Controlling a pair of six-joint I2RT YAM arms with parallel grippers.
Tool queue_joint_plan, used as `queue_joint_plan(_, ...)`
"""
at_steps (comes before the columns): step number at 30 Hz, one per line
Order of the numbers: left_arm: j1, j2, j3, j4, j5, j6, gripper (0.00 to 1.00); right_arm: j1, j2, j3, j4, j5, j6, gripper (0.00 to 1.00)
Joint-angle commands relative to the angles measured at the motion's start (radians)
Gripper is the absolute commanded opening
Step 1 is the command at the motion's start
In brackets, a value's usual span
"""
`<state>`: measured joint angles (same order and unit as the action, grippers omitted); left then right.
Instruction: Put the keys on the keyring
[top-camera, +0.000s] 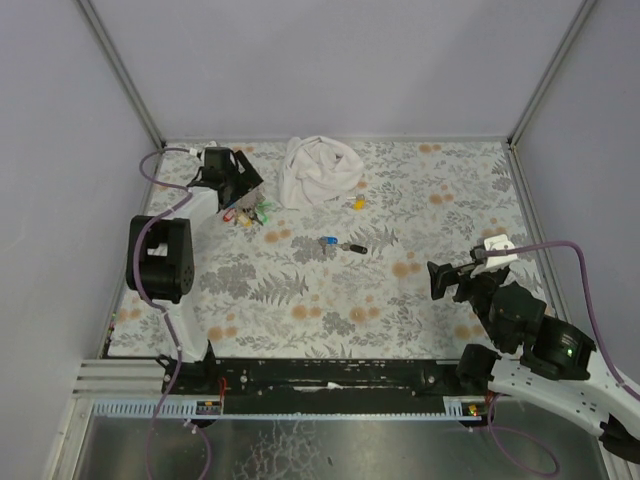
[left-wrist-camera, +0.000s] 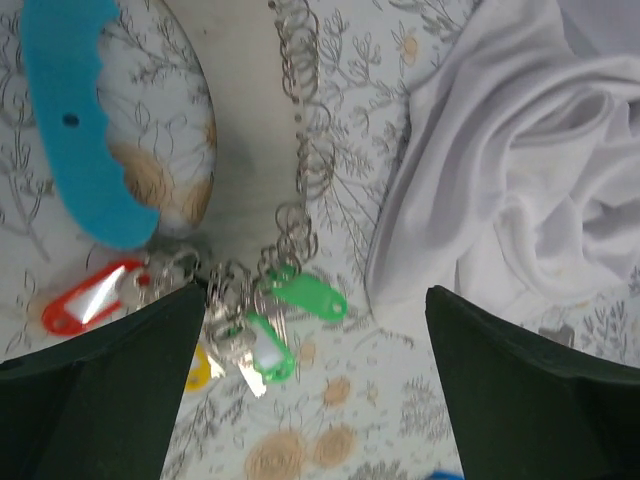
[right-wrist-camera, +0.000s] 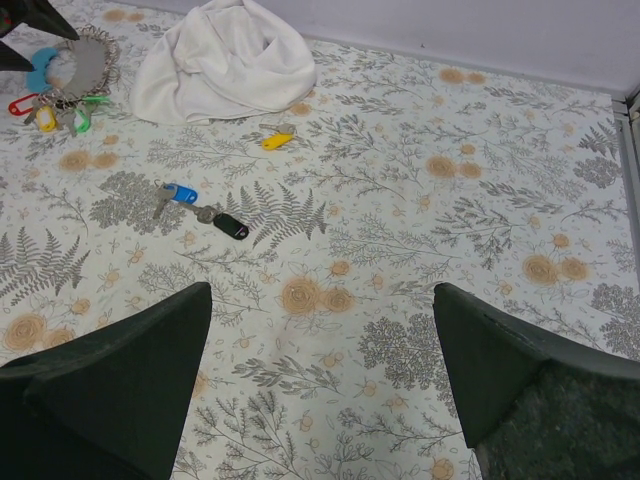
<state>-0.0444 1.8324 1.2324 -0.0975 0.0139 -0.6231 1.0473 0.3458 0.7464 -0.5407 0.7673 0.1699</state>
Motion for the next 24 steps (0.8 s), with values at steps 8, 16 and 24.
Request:
queue_joint_plan(8, 0.028, 0.355, 0.371, -0.067, -0.021, 0.048, 0.78, 0.002, 0.027, -0.002, 0.019, 0.021, 0.002, 0.99)
queue_joint_plan(16, 0.028, 0.38, 0.333, -0.133, -0.065, 0.037, 0.77, 0.002, 0.044, 0.003, 0.021, 0.013, -0.004, 0.99)
queue_joint_plan(24, 0.006, 0.275, 0.116, -0.127, -0.034, 0.032, 0.68, 0.002, 0.018, 0.006, 0.016, -0.013, 0.005, 0.99)
